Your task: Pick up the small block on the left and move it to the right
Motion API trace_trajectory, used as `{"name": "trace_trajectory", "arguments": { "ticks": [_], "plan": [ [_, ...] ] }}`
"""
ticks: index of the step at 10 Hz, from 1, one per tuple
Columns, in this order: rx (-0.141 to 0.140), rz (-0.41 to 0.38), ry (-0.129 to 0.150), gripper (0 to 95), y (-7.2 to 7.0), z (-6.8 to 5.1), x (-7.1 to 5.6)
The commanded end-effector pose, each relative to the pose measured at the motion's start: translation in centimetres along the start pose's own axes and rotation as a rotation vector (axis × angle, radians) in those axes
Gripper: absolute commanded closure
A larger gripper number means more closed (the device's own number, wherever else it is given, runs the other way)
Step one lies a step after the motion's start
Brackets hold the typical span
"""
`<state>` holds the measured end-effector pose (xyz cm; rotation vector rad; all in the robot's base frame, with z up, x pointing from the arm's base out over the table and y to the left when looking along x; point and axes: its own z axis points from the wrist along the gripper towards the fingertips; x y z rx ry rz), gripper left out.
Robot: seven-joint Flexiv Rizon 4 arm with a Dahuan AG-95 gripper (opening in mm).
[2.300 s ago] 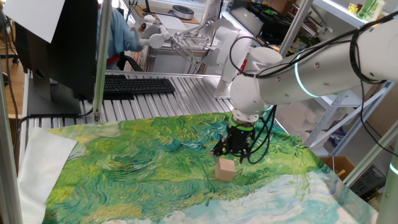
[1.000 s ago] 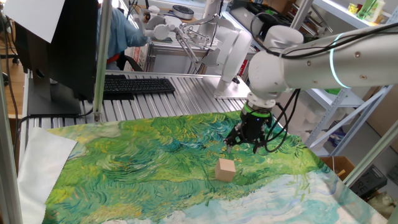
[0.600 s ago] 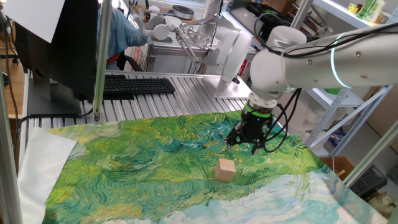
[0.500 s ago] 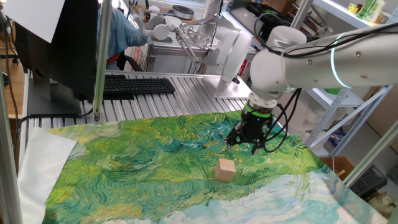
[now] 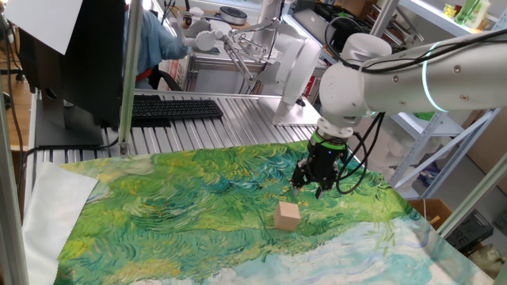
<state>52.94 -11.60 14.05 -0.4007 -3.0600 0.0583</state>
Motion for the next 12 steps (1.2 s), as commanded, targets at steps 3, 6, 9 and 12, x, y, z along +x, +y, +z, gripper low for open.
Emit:
{"name": "trace_trajectory", "arguments": {
  "ticks": [3,6,9,12],
  "plan": [
    [0.001,0.038,0.001,76.0,0.04,0.05,-0.02],
    [0.001,0.054,0.0,76.0,0.04,0.05,-0.02],
    [0.003,0.104,0.0,76.0,0.03,0.07,0.02],
    [0.002,0.094,0.0,57.0,0.03,0.07,0.02]
  ]
}}
